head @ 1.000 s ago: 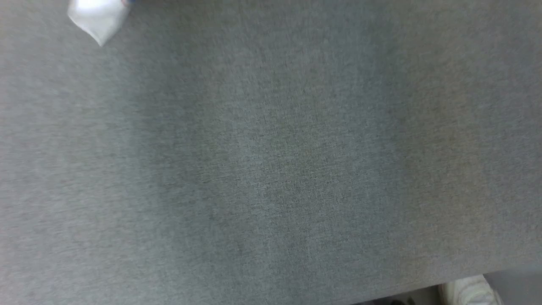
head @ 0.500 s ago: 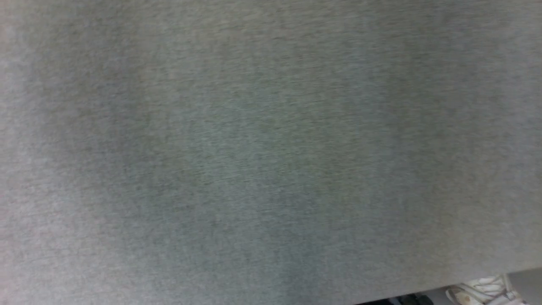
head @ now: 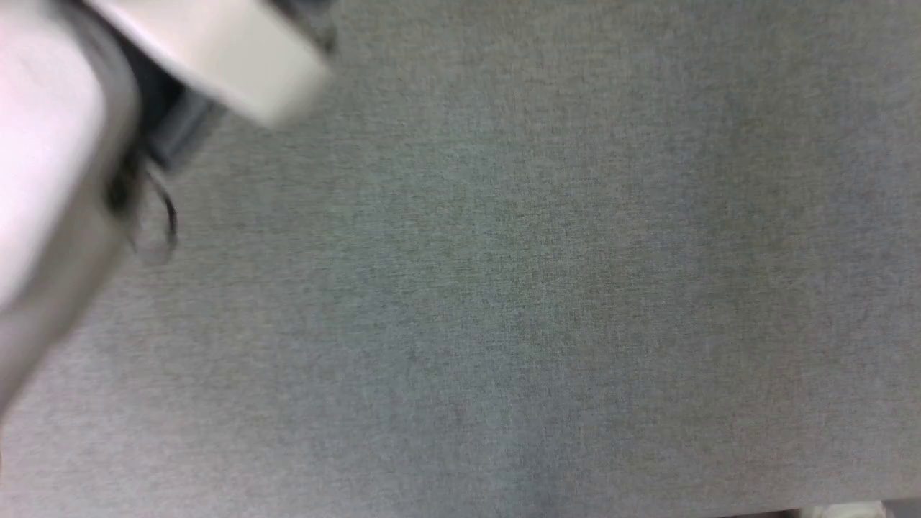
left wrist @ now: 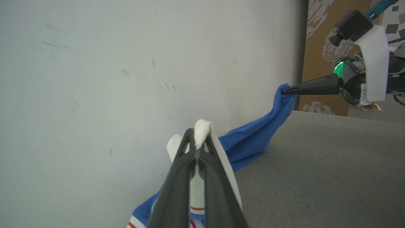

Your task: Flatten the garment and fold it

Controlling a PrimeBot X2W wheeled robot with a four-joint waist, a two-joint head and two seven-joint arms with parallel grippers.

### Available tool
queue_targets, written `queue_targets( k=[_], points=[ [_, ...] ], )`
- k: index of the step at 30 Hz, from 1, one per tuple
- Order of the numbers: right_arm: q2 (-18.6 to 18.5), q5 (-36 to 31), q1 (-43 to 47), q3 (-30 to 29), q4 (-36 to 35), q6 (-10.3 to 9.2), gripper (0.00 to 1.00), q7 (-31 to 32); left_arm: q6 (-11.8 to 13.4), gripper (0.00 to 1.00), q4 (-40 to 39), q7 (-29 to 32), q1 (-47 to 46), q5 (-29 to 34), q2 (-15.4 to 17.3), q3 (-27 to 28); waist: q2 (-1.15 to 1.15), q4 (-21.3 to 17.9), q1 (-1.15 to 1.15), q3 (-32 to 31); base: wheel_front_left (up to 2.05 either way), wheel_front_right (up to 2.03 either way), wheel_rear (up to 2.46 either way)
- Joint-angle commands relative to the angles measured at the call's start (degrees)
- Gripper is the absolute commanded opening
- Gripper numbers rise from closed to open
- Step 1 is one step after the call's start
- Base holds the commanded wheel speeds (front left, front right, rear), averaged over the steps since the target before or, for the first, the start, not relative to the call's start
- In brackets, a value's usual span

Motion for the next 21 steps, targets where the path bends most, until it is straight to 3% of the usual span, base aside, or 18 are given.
queue_targets(
  k=[1, 11, 21],
  points=[
    [0.4, 0.6, 3.4, -0.8, -1.6, -0.11, 0.00, 0.3, 1.3, 0.00, -1.3, -0.7, 3.2, -0.6, 0.8, -0.4, 0.00, 1.5, 0.01, -3.3, 0.00, 0.00, 0.00],
    [4.9, 1.4, 25.9, -5.3, -8.8, -0.11, 0.00, 0.7, 10.2, 0.00, -8.1, -4.8, 26.9, 0.6, 4.3, -6.9, 0.00, 1.6, 0.01, -11.0, 0.00, 0.00, 0.00],
    [9.5, 3.3, 46.1, -10.1, -10.5, -0.11, 0.00, 1.4, 17.9, 0.00, -11.1, -1.7, 45.0, -1.8, 6.9, -13.5, 0.00, 1.7, 0.01, -17.7, 0.00, 0.00, 0.00]
  ],
)
